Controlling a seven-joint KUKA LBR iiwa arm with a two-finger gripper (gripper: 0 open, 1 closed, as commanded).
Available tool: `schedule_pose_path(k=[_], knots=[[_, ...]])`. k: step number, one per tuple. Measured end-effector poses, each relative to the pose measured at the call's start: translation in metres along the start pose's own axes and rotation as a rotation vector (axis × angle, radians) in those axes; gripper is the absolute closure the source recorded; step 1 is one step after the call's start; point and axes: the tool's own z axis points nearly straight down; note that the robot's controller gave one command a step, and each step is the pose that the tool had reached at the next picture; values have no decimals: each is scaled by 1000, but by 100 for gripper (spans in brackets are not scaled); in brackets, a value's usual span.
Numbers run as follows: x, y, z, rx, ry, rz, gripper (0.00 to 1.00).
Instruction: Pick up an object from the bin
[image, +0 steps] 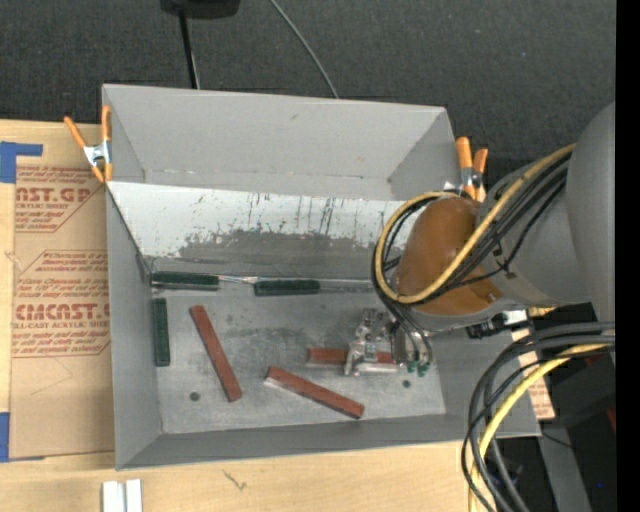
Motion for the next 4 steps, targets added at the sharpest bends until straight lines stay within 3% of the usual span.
schedule_pose_path(k=[1, 2, 3, 4], knots=[[-36, 8, -156, -1, 24, -25, 100], [-34, 8, -154, 1, 30, -25, 0], [-34, 8, -154, 1, 30, -25, 0], [-26, 8, -99, 1, 24, -8, 0]])
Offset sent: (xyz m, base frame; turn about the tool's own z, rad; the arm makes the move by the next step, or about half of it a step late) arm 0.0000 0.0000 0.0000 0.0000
